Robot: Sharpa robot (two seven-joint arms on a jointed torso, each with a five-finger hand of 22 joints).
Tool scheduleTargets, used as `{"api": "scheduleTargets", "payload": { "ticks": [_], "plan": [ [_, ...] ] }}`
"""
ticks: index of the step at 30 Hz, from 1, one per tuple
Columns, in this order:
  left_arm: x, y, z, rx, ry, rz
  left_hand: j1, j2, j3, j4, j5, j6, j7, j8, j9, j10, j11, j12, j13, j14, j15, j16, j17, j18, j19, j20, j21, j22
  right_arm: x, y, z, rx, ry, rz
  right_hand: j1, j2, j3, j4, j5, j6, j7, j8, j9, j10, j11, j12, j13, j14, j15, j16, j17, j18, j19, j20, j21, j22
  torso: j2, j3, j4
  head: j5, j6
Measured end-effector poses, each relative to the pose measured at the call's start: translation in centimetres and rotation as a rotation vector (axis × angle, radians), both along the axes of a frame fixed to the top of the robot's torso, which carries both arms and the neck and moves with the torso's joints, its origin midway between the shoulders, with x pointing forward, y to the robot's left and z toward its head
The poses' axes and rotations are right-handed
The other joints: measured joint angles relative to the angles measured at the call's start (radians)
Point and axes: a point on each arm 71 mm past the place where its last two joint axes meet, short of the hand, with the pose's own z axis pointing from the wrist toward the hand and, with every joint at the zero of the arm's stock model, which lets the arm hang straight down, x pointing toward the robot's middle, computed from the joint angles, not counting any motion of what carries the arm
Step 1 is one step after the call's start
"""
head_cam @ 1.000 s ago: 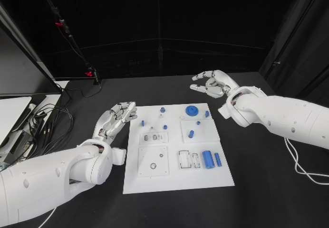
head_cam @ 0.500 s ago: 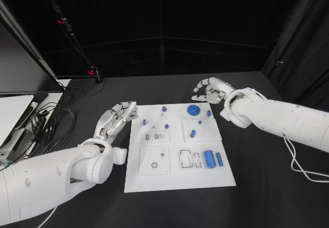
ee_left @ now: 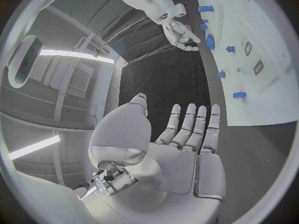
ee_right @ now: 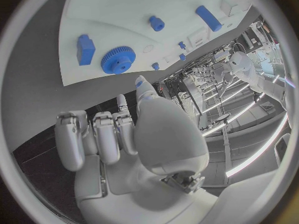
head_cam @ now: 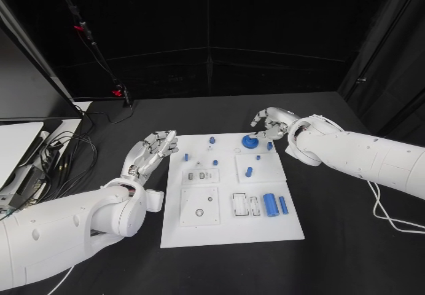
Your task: Assemble the parts on the task board
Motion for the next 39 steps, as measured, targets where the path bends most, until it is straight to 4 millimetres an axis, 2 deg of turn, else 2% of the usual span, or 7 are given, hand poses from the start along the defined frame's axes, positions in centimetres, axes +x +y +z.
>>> {"api": "scheduleTargets", "payload": {
  "ticks": [4, 12, 16, 24, 28, 39],
  "plan": [
    [0.0, 0.0, 0.0, 0.000, 0.000, -0.001, 0.000, 0.000, 0.000, 0.000, 0.000, 0.000, 0.000, 0.000, 0.000, 0.000, 0.000, 0.000, 0.000, 0.000, 0.000, 0.000, 0.000, 0.000, 0.000, 0.000, 0.000, 0.000, 0.0, 0.1, -0.2, -0.014, 0.015, 0.002, -0.014, -0.014, 0.019, 0.012, -0.007, 0.000, 0.000, 0.000, -0.004, 0.000, 0.000, 0.000, 0.000, 0.000, 0.000, 0.000, 0.000, 0.000, 0.000, 0.000, 0.000, 0.000, 0.000, 0.0003, -0.0003, 0.000, -0.001],
    [-0.1, 0.0, 0.0, -0.001, 0.001, -0.001, 0.000, 0.000, 0.000, 0.000, 0.000, 0.000, 0.000, 0.000, 0.000, 0.000, 0.000, 0.000, 0.000, 0.000, 0.000, 0.000, 0.000, 0.000, 0.000, 0.000, 0.000, 0.000, 0.1, 0.4, -0.6, -0.033, 0.043, 0.006, -0.006, -0.024, 0.051, 0.007, -0.009, 0.014, 0.000, -0.006, -0.009, 0.000, 0.000, 0.000, 0.000, -0.003, -0.003, 0.000, 0.000, 0.000, 0.000, 0.000, 0.000, 0.000, 0.000, 0.0005, -0.0005, 0.000, -0.007],
    [-0.1, 0.0, 0.0, -0.001, 0.001, -0.001, 0.000, 0.000, 0.000, 0.000, 0.000, 0.000, 0.000, 0.000, 0.000, 0.000, 0.000, 0.000, 0.000, 0.000, 0.000, 0.000, 0.000, 0.000, 0.000, 0.000, 0.000, 0.000, 0.1, 0.7, -0.8, -0.039, 0.054, 0.011, -0.006, -0.024, 0.061, 0.005, -0.009, 0.020, 0.002, -0.006, -0.012, 0.000, 0.000, 0.000, 0.000, 0.000, -0.008, 0.000, 0.000, 0.000, 0.000, 0.000, 0.000, 0.000, 0.000, 0.0008, -0.0005, 0.000, -0.011],
    [-0.1, 0.0, 0.0, -0.001, 0.001, -0.001, 0.000, 0.000, 0.000, 0.000, 0.000, 0.000, 0.000, 0.000, 0.000, 0.000, 0.000, 0.000, 0.000, 0.000, 0.000, 0.000, 0.000, 0.000, 0.000, 0.000, 0.000, 0.000, 0.2, 1.5, -1.1, -0.057, 0.071, 0.016, 0.007, -0.020, 0.089, -0.009, -0.009, 0.027, 0.002, -0.030, -0.025, 0.000, 0.000, 0.000, 0.000, 0.000, -0.008, 0.000, 0.000, 0.000, 0.004, -0.004, 0.000, 0.000, 0.000, 0.0010, -0.0003, 0.002, -0.013],
    [-0.1, 0.1, 0.0, -0.001, 0.001, 0.000, 0.000, 0.000, 0.000, 0.000, 0.000, 0.000, 0.000, 0.000, 0.000, 0.000, 0.000, 0.000, 0.000, 0.000, 0.000, 0.000, 0.000, 0.000, 0.000, 0.000, 0.000, 0.000, 0.2, 1.5, -1.3, -0.066, 0.077, 0.006, 0.008, -0.019, 0.089, -0.009, -0.009, 0.027, 0.002, -0.030, -0.027, 0.000, 0.000, 0.000, 0.000, 0.000, -0.008, 0.000, 0.000, 0.000, 0.004, -0.004, 0.000, 0.000, 0.000, 0.0011, -0.0001, 0.004, -0.016],
    [-0.1, 0.1, 0.0, -0.001, 0.001, 0.000, 0.000, 0.000, 0.000, 0.000, 0.000, 0.000, 0.000, 0.000, 0.000, 0.000, 0.000, 0.000, 0.000, 0.000, 0.000, 0.000, 0.000, 0.000, 0.000, 0.000, 0.000, 0.000, 0.2, 1.8, -1.6, -0.084, 0.101, -0.011, 0.008, -0.019, 0.096, -0.011, -0.009, 0.027, 0.002, -0.041, -0.032, 0.000, 0.000, 0.000, 0.000, 0.000, -0.007, 0.000, 0.000, 0.000, 0.001, -0.006, 0.000, 0.000, 0.000, 0.0011, -0.0004, 0.003, -0.014]
  ]
}}
